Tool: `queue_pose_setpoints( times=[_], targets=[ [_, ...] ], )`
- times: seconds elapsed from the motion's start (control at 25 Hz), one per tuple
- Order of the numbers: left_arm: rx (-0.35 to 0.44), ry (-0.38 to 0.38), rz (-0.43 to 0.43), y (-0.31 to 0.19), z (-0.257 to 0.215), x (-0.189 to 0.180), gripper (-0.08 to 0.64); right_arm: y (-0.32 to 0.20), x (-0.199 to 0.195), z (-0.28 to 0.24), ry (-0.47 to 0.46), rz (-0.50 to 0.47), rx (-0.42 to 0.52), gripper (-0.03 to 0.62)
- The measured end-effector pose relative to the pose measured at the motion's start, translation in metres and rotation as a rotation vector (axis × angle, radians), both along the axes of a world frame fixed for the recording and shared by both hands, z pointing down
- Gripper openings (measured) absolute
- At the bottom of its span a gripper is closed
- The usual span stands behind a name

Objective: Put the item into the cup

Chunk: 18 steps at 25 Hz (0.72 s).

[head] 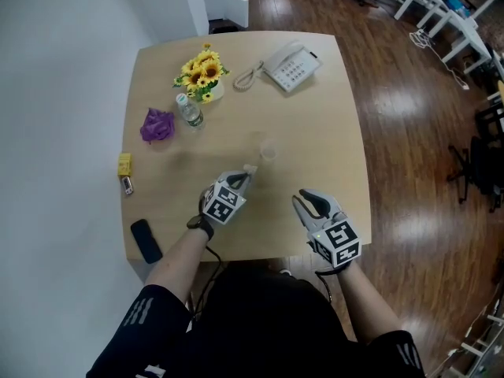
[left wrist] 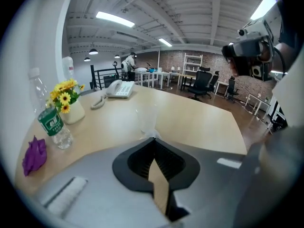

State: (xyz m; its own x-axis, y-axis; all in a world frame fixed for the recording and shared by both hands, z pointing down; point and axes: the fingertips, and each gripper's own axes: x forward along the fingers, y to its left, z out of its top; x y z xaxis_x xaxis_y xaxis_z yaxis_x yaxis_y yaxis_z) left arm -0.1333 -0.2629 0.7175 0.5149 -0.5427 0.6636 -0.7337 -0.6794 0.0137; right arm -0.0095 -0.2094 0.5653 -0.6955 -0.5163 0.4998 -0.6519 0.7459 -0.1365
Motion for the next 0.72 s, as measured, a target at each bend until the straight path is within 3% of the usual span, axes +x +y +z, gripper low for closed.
queue_pose_setpoints(
  times=[0.32, 0.72],
  targets=[
    [0.137, 0.081, 0.022, -0.042, -0.068, 0.021, 0.002, -0.001, 0.016, -0.003, -0.037, 0.054, -0.025, 0.087],
    [0.096, -0.002, 0.093, -0.084, -0.044, 0.055, 0.001, -0.012, 0.039, 0.002, -0.054, 0.13, -0.037, 0.087]
  ],
)
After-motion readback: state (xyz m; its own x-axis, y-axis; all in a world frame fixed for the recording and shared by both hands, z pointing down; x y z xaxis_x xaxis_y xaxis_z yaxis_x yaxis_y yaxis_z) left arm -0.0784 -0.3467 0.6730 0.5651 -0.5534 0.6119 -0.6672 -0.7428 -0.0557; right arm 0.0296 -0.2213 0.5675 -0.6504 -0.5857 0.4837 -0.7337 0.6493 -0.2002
